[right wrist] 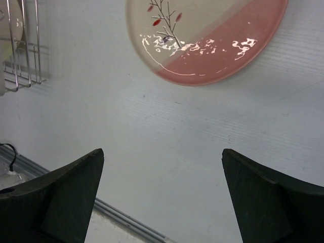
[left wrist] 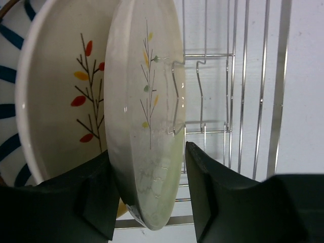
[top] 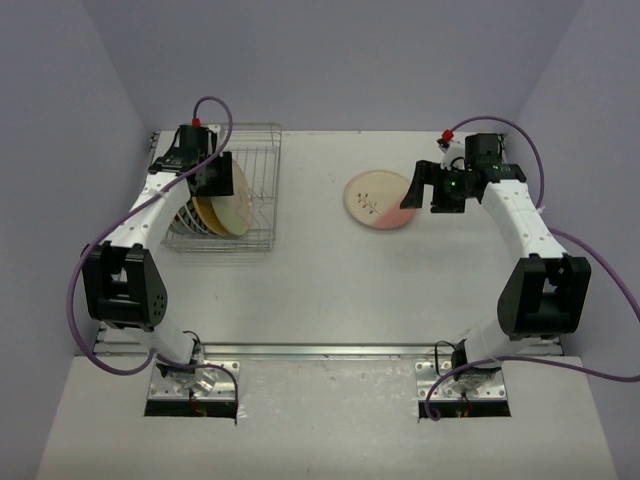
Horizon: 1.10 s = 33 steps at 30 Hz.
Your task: Unload the plates from the dish rack
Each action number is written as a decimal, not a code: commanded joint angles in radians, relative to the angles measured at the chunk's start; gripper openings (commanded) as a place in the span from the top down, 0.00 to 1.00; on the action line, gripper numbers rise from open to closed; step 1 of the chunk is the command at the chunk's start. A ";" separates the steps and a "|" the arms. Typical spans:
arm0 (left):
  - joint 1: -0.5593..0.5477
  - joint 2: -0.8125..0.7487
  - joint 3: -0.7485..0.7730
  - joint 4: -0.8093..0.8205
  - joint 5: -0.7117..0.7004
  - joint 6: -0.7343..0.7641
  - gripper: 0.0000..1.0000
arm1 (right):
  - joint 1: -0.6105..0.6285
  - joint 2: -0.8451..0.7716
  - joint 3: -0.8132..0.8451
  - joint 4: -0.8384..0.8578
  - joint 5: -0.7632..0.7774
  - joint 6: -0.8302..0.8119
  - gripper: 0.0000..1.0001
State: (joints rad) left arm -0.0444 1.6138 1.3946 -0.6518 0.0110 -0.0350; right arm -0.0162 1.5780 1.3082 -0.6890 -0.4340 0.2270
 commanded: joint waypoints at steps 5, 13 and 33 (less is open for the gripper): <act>-0.006 -0.006 -0.007 0.076 0.137 -0.030 0.66 | 0.002 -0.023 -0.021 0.022 -0.052 0.028 0.01; -0.003 -0.010 0.013 0.078 0.149 -0.030 0.88 | 0.003 -0.036 -0.029 0.021 -0.070 0.036 0.01; 0.006 -0.134 0.374 -0.001 0.302 -0.018 1.00 | 0.002 -0.063 -0.019 0.030 -0.214 0.075 0.01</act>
State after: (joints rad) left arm -0.0257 1.6032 1.6520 -0.7643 0.1233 -0.0243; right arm -0.0162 1.5579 1.2762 -0.6889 -0.5555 0.2913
